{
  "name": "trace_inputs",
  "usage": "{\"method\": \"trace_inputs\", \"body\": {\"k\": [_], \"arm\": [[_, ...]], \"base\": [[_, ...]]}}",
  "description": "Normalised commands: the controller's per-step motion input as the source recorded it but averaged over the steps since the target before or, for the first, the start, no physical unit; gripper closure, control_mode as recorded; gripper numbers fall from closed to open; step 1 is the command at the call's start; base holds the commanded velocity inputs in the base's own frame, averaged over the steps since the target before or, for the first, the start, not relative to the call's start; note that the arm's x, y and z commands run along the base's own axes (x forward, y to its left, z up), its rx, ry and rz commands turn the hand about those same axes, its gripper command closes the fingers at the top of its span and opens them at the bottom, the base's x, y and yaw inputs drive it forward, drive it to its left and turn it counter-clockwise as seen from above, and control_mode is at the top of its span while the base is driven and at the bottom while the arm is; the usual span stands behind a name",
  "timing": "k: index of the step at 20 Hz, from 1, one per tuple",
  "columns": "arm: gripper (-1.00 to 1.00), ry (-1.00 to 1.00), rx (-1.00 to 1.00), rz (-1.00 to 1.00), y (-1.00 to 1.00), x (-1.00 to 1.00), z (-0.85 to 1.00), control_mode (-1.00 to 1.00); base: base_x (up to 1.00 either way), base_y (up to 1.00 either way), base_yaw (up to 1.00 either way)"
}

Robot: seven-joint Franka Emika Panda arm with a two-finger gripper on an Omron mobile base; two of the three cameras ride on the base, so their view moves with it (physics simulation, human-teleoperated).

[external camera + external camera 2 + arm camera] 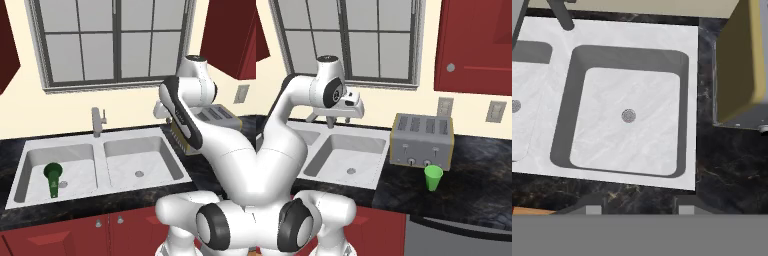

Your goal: Move any existing items from the left basin to the right basin for drying. Then move the cup from the counter to the left basin of the sink for washing.

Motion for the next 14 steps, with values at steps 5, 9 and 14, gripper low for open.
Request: {"method": "trace_inputs", "body": {"k": [5,9,14], "arm": [[-1.0,0.0,0.0,0.0,0.0,-0.02,0.0,-1.0],[-1.0,0.0,0.0,0.0,0.11,-0.02,0.0,-1.0],[-1.0,0.0,-0.01,0.0,0.38,0.0,-0.06,-1.0]], "base": [[0.0,0.0,0.0],[0.0,0.0,0.0],[0.0,0.0,0.0]]}}
